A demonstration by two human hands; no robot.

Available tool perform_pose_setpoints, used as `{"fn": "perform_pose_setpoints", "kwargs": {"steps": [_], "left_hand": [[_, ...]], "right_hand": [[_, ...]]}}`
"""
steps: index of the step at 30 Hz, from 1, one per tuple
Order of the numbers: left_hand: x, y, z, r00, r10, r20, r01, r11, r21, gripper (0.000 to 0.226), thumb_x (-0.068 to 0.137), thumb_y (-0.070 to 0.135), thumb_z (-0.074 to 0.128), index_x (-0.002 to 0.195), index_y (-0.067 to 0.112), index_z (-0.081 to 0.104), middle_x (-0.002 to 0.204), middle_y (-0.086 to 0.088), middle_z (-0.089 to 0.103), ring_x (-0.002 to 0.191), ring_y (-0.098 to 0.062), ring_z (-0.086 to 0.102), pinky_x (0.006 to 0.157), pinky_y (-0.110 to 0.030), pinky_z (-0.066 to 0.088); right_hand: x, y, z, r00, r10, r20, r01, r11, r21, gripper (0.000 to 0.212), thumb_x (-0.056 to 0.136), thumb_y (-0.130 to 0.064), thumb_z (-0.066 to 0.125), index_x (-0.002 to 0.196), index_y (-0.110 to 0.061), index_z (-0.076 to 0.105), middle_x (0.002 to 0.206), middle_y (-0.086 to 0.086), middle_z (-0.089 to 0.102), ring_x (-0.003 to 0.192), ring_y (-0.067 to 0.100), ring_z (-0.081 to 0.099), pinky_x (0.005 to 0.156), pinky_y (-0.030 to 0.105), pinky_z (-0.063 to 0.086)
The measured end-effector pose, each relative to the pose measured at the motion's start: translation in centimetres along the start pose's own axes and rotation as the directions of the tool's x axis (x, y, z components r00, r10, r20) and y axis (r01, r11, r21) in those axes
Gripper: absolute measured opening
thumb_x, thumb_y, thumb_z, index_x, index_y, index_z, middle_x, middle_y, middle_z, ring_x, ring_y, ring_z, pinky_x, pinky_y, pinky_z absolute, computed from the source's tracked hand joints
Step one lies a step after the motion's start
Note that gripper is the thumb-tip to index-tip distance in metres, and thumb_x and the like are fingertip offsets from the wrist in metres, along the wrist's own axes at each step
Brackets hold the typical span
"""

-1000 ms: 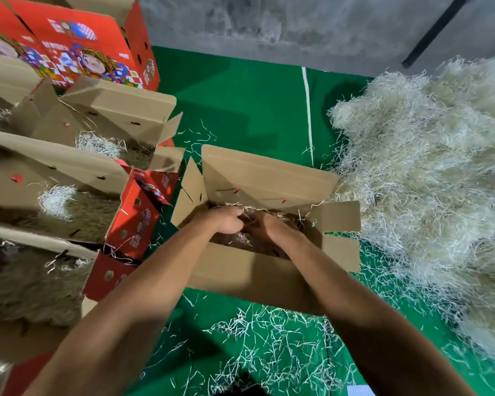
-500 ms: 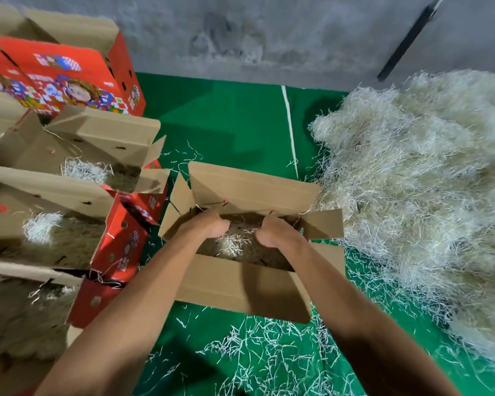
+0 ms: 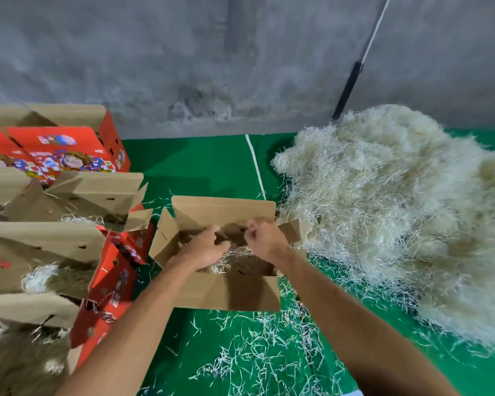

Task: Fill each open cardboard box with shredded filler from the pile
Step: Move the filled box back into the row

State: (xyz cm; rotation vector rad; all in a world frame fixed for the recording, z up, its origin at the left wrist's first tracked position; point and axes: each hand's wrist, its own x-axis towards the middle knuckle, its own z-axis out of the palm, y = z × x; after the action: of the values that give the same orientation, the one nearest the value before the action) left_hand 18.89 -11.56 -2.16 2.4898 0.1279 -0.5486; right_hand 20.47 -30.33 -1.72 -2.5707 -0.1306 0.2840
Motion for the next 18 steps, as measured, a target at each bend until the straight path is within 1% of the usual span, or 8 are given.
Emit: {"fn": "perform_pose_setpoints", "kwargs": {"steps": [3, 5, 6, 8, 10, 12, 16, 18], "left_hand": [[-1.7, 2.2, 1.1, 0.997, 0.072, -0.013, -0.072, 0.997, -0.035, 0.061, 0.095, 0.053, 0.051, 0.147, 0.035, 0.026, 0.151, 0.008, 0.041, 0.124, -0.019, 0.053, 0.102, -0.043, 0.041], [-2.8, 3.4, 2.0, 0.992, 0.124, -0.007, -0.124, 0.992, -0.035, 0.061, 0.097, 0.05, 0.051, 0.148, 0.032, 0.025, 0.153, 0.006, 0.039, 0.124, -0.018, 0.053, 0.105, -0.046, 0.042], [-3.4, 3.7, 2.6, 0.989, 0.15, 0.004, -0.15, 0.988, -0.023, 0.061, 0.097, 0.049, 0.051, 0.149, 0.03, 0.025, 0.153, 0.005, 0.038, 0.125, -0.018, 0.053, 0.106, -0.048, 0.042], [-4.5, 4.2, 3.6, 0.98, 0.193, 0.04, -0.194, 0.981, 0.02, 0.061, 0.097, 0.047, 0.052, 0.149, 0.029, 0.027, 0.154, 0.005, 0.037, 0.129, -0.016, 0.05, 0.108, -0.046, 0.04], [-5.5, 4.5, 4.5, 0.975, 0.208, 0.072, -0.212, 0.976, 0.056, 0.06, 0.096, 0.046, 0.053, 0.148, 0.031, 0.029, 0.152, 0.008, 0.039, 0.126, -0.013, 0.051, 0.106, -0.044, 0.042], [-6.3, 4.7, 5.1, 0.975, 0.208, 0.078, -0.216, 0.971, 0.104, 0.056, 0.096, 0.048, 0.053, 0.146, 0.033, 0.033, 0.148, 0.012, 0.044, 0.119, -0.011, 0.055, 0.101, -0.044, 0.046], [-8.1, 5.0, 5.7, 0.974, 0.212, 0.085, -0.224, 0.961, 0.164, 0.055, 0.093, 0.053, 0.054, 0.143, 0.036, 0.039, 0.135, 0.011, 0.052, 0.099, -0.003, 0.058, 0.082, -0.033, 0.053], [-9.1, 4.8, 5.7, 0.974, 0.203, 0.105, -0.22, 0.955, 0.2, 0.063, 0.088, 0.063, 0.054, 0.144, 0.037, 0.037, 0.132, 0.009, 0.051, 0.101, -0.008, 0.058, 0.087, -0.036, 0.053]], "right_hand": [[-1.4, 1.7, -1.0, 0.994, -0.089, -0.058, 0.075, 0.974, -0.212, 0.033, 0.1, -0.031, 0.048, 0.13, -0.018, 0.054, 0.116, 0.004, 0.064, 0.107, 0.022, 0.064, 0.099, 0.041, 0.053], [-2.3, 3.0, -0.9, 0.991, -0.114, -0.076, 0.087, 0.954, -0.286, 0.043, 0.098, -0.033, 0.05, 0.139, -0.02, 0.045, 0.133, 0.004, 0.055, 0.129, 0.023, 0.049, 0.118, 0.046, 0.031], [-2.8, 3.6, -0.8, 0.99, -0.108, -0.087, 0.077, 0.949, -0.304, 0.046, 0.097, -0.034, 0.051, 0.141, -0.021, 0.043, 0.139, 0.003, 0.05, 0.135, 0.023, 0.042, 0.122, 0.047, 0.022], [-3.6, 4.9, -0.7, 0.989, -0.081, -0.125, 0.041, 0.954, -0.296, 0.05, 0.095, -0.036, 0.054, 0.141, -0.02, 0.041, 0.144, 0.003, 0.044, 0.14, 0.025, 0.034, 0.124, 0.048, 0.015], [-4.4, 5.9, -0.5, 0.99, -0.009, -0.143, -0.024, 0.974, -0.226, 0.054, 0.094, -0.038, 0.055, 0.142, -0.019, 0.039, 0.149, 0.005, 0.037, 0.143, 0.028, 0.029, 0.122, 0.052, 0.018], [-5.0, 6.6, -0.1, 0.986, 0.09, -0.138, -0.103, 0.99, -0.093, 0.061, 0.093, -0.043, 0.056, 0.144, -0.017, 0.033, 0.148, 0.006, 0.036, 0.138, 0.029, 0.035, 0.118, 0.054, 0.029], [-5.3, 7.1, 0.3, 0.963, 0.257, -0.077, -0.235, 0.947, 0.217, 0.079, 0.091, -0.048, 0.065, 0.147, -0.014, 0.022, 0.135, 0.011, 0.043, 0.109, 0.026, 0.06, 0.093, 0.041, 0.057], [-5.3, 7.1, 0.2, 0.953, 0.291, -0.082, -0.26, 0.927, 0.27, 0.08, 0.087, -0.049, 0.07, 0.145, -0.016, 0.026, 0.13, 0.009, 0.046, 0.097, 0.023, 0.065, 0.084, 0.038, 0.06]]}}
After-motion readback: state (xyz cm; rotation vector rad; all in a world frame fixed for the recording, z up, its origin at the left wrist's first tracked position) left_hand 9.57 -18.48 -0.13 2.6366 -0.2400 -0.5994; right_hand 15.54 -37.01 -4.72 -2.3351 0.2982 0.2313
